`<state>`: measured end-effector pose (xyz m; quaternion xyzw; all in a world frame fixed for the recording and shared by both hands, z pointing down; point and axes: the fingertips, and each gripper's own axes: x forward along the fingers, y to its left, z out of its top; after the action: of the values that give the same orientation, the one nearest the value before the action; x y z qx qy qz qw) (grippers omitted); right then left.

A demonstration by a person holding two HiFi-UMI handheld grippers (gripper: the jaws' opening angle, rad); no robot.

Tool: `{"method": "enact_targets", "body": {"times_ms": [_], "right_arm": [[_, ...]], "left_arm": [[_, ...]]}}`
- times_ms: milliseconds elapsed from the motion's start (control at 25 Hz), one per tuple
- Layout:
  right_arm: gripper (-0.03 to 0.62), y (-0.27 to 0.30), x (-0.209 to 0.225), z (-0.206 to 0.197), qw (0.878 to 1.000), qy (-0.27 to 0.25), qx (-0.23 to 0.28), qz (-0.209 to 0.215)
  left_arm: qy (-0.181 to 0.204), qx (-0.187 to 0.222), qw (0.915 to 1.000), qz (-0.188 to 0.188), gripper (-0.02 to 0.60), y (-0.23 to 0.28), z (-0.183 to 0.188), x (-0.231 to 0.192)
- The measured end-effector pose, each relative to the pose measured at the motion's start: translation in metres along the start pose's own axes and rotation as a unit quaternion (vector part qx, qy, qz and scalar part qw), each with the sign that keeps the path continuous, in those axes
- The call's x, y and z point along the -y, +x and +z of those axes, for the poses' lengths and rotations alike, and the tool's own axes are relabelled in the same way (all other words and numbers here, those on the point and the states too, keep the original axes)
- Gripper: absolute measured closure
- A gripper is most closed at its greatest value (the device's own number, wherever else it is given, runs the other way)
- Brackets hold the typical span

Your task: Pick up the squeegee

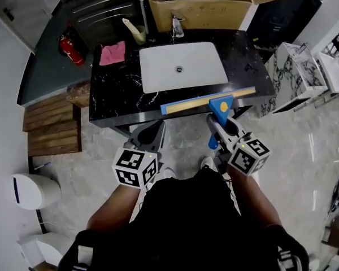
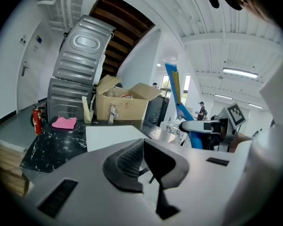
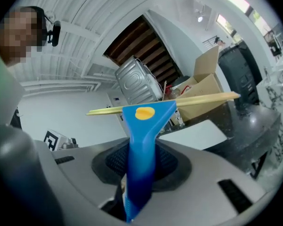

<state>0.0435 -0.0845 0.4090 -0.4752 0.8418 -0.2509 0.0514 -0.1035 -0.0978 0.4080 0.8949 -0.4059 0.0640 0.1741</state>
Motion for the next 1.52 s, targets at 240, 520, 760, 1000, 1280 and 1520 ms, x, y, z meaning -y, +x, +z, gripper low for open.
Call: {"method": "enact_targets", "body": {"times_ms": [240,520,760,1000,1280,1520], "right_arm": [[0.485,-0.011,0.012,0.003,0.998,-0.052,-0.012,-0.027],[0.485,-0.029,0.037,0.002,0.998,-0.053,-0.032,-0.022],[0.485,-0.045,0.059,-0.002,0.998,-0.036,-0.053,-0.012],[0.485,-0.054,0.069,0.002,0.999,-0.021,-0.047,0.012],[0.485,-0.055,0.073,-0.001,0.997,-0.023,-0.064,0.025],[0.485,-0.052,0.069,0.003,0.997,-0.026,-0.06,0.039]], "left_arm": [[0.005,-0.008,0.9999,0.014,0.565,-0.001,-0.008,0.004],[-0.012,-0.012,0.9993,0.034,0.565,0.012,-0.017,0.023],[-0.021,-0.008,0.9986,0.047,0.565,0.026,-0.022,0.047],[-0.016,-0.013,0.9977,0.064,0.565,0.03,-0.024,0.059],[-0.009,-0.005,0.9973,0.072,0.565,0.03,-0.019,0.067],[-0.009,-0.003,0.9968,0.08,0.565,0.028,-0.018,0.063]]}}
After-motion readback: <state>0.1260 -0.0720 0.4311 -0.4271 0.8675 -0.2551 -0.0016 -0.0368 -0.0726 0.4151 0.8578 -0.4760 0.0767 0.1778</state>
